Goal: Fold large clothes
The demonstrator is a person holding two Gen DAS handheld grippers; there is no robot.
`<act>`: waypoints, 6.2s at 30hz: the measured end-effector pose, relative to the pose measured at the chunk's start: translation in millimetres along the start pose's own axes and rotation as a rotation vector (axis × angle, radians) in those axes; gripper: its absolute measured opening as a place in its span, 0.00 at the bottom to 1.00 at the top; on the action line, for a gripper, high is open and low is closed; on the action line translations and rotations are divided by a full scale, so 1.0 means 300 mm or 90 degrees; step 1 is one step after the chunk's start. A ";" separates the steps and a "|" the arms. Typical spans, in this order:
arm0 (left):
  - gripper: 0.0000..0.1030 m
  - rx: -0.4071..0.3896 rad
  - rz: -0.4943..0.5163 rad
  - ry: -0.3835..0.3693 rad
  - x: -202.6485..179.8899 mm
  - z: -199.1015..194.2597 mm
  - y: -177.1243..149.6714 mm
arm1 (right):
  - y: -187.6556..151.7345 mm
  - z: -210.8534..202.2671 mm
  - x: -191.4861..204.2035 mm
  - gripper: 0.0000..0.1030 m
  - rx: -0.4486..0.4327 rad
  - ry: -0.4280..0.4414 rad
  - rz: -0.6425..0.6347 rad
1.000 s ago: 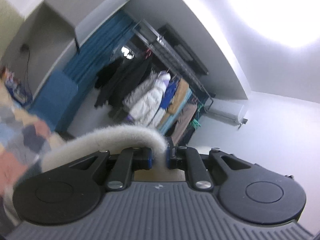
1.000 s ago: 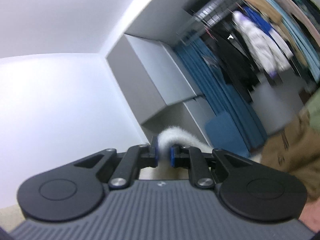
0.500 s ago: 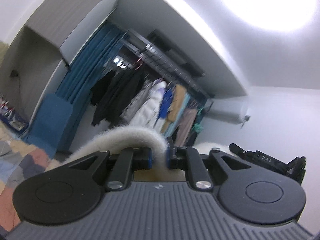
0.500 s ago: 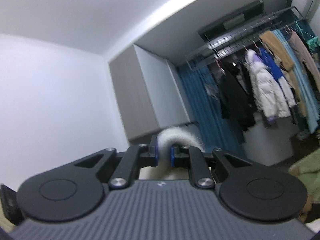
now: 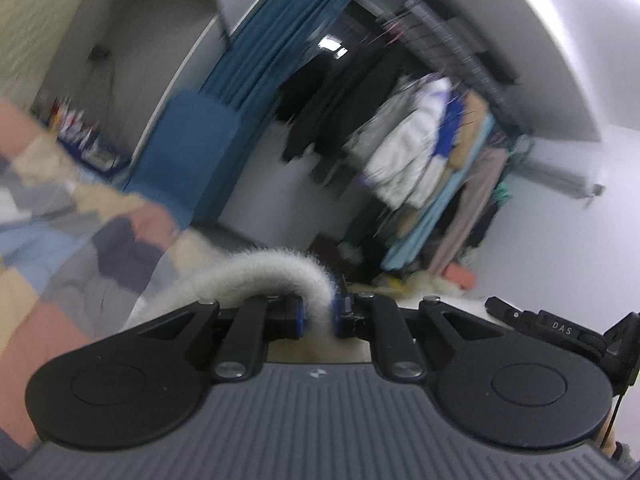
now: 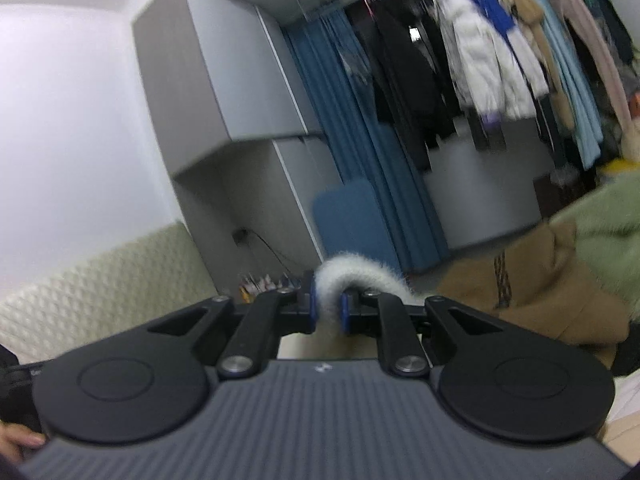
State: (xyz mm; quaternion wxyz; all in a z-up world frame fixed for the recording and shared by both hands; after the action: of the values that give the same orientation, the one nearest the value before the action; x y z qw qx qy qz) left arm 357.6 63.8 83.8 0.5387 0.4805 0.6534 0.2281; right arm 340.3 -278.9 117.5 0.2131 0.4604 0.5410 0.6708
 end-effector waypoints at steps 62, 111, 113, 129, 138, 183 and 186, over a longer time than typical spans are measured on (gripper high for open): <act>0.54 0.175 0.105 0.118 0.044 -0.215 -0.789 | -0.629 -0.343 0.110 0.48 0.236 -0.114 0.060; 0.69 0.071 0.083 0.508 0.698 -0.314 -0.535 | -0.319 -0.592 -0.664 0.07 0.227 -0.545 -0.095; 0.69 0.099 0.081 0.531 0.733 -0.296 -0.562 | -0.325 -0.604 -0.728 0.02 0.236 -0.566 -0.083; 0.15 0.101 0.017 0.571 0.874 -0.327 -0.393 | -0.466 -0.679 -0.853 0.04 0.244 -0.487 0.054; 0.15 0.075 0.039 0.671 1.097 -0.282 -0.136 | -0.467 -0.748 -0.817 0.06 0.200 -0.418 0.124; 0.62 0.227 0.158 0.363 0.286 -0.168 -0.673 | -0.448 -0.918 -0.991 0.12 0.262 -0.540 -0.082; 0.62 0.250 0.140 0.352 0.291 -0.198 -0.712 | -0.386 -0.954 -1.046 0.12 0.234 -0.555 -0.070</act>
State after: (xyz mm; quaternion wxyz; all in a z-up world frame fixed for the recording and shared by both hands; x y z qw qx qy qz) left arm 224.9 60.4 -114.0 0.2109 0.5625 0.7501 0.2764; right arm 225.1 -639.0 -107.9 0.3703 0.6999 0.5343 0.2958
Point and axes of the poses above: each gripper's, at about its wrist camera, not at the fingertips, and z roughly the way its jaws point, x to its left, y to its top, the point moved 7 cm from there along z, roughly the way its jaws point, and after that the axes turned 15 degrees about y, right-handed, at the moved point
